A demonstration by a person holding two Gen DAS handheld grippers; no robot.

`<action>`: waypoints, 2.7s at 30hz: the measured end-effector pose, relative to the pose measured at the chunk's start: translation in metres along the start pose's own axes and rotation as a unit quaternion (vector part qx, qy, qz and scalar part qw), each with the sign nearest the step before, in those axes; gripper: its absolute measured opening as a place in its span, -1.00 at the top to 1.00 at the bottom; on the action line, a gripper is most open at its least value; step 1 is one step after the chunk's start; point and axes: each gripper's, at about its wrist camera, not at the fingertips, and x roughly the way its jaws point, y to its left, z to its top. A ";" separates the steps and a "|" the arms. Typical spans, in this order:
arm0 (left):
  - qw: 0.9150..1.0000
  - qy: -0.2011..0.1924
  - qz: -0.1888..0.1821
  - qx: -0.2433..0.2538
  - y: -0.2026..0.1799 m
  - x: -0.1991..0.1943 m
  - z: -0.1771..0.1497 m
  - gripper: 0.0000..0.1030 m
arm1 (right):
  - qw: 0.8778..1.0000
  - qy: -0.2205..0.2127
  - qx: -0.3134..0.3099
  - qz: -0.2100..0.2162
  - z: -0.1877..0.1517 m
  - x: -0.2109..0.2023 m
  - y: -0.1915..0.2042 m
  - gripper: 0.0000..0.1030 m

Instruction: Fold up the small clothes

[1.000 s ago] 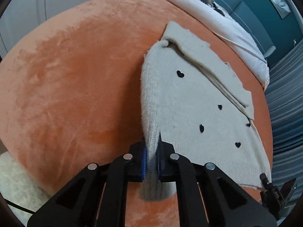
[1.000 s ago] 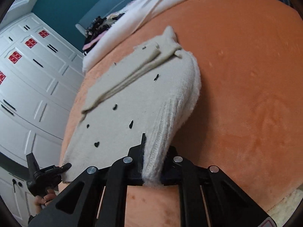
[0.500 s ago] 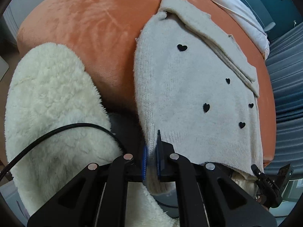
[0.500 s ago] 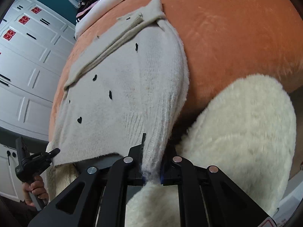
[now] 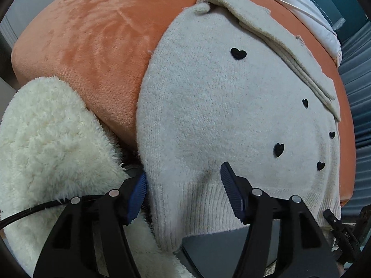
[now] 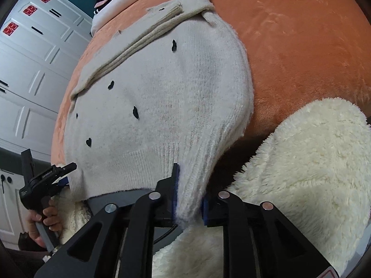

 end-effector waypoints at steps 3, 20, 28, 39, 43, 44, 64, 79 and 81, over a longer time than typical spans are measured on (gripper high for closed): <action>1.000 0.009 0.009 0.009 -0.006 0.010 0.001 -0.22 | 1.000 0.018 -0.018 -0.013 0.000 0.010 0.003 0.47; 0.994 0.005 -0.082 0.069 0.006 -0.102 -0.046 0.88 | 0.972 0.038 -0.214 0.093 -0.029 -0.090 0.020 0.80; 0.996 -0.021 -0.075 0.046 0.024 -0.155 -0.011 0.87 | 0.966 0.000 -0.198 0.166 -0.006 -0.153 0.023 0.80; 0.986 -0.161 -0.047 0.007 -0.039 -0.060 0.167 0.14 | 0.986 -0.158 0.022 0.048 0.188 -0.031 0.003 0.55; 0.984 -0.175 -0.031 0.013 -0.021 -0.057 0.153 -0.45 | 0.982 -0.184 0.034 0.013 0.173 -0.027 0.003 -0.22; 0.982 -0.189 -0.025 0.009 -0.016 -0.058 0.151 -0.64 | 0.981 -0.195 0.022 -0.006 0.171 -0.027 0.005 -0.29; 0.988 -0.146 -0.032 0.030 -0.047 -0.036 0.195 0.87 | 0.978 -0.203 -0.030 0.030 0.192 -0.025 0.047 1.00; 0.995 -0.093 0.022 0.008 -0.035 0.020 0.207 0.85 | 0.989 -0.122 -0.044 -0.073 0.199 0.036 0.022 -0.16; 0.995 -0.094 0.023 0.007 -0.036 0.018 0.207 0.85 | 0.988 -0.117 -0.054 -0.085 0.200 0.045 0.024 -0.17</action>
